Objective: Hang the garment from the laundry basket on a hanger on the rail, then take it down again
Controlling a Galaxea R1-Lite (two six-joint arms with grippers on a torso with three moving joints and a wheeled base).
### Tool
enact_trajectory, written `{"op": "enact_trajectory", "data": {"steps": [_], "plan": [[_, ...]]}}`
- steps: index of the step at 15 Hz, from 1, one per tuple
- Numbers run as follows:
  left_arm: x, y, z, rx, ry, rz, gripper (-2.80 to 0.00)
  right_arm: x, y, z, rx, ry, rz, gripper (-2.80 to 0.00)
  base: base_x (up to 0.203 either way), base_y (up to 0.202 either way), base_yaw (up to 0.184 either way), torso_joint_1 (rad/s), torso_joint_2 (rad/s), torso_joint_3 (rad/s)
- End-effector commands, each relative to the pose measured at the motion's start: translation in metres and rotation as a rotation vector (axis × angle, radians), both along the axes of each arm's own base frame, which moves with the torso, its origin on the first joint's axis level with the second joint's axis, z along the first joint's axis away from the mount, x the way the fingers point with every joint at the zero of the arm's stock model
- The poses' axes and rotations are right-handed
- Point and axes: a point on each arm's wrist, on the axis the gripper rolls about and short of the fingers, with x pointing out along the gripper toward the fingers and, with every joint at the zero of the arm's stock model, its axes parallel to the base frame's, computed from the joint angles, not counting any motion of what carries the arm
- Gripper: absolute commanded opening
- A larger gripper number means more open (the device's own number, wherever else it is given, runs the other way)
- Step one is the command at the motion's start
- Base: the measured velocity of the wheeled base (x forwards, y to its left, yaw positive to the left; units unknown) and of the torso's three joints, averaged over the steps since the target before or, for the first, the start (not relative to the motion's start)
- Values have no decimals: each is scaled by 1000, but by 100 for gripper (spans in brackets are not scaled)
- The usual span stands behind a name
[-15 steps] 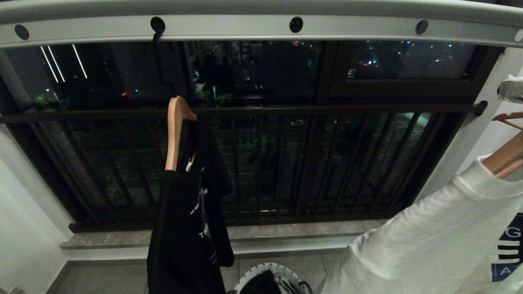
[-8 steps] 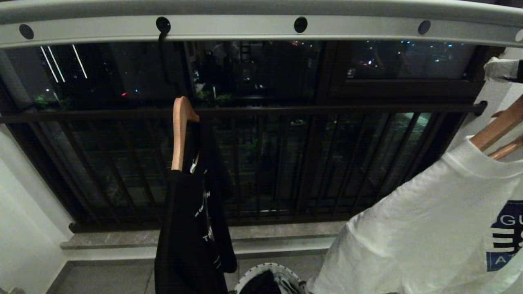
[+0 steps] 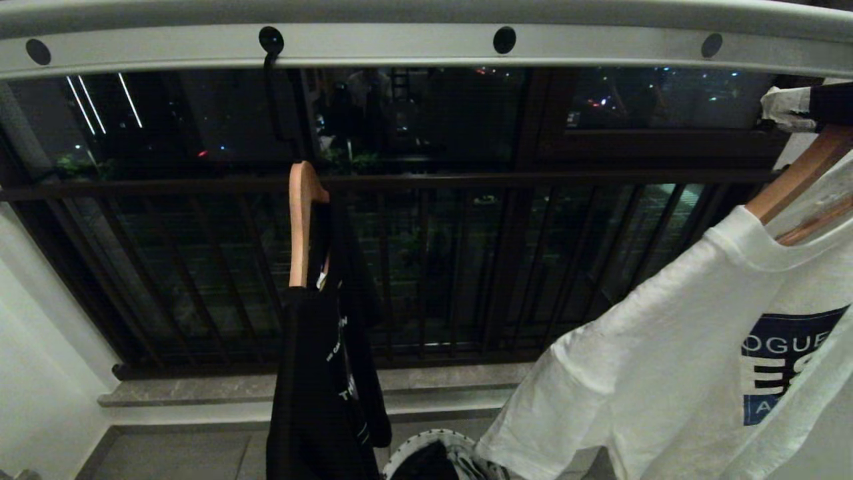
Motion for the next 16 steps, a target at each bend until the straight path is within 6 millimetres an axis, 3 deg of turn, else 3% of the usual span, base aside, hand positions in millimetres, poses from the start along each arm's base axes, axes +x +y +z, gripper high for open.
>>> {"op": "enact_trajectory", "data": {"steps": [1,7,16], "plan": [[0,0,0,0,0,0,-280,-1,-5,-4,13,54,50,-280,0,0,0,0,0,0],[0,0,-1,1,1,1,-280,-3,-29,-15,82,167,244,-280,0,0,0,0,0,0],[0,0,-1,0,1,0,-280,35,-35,-34,192,294,546,-280,0,0,0,0,0,0]]}}
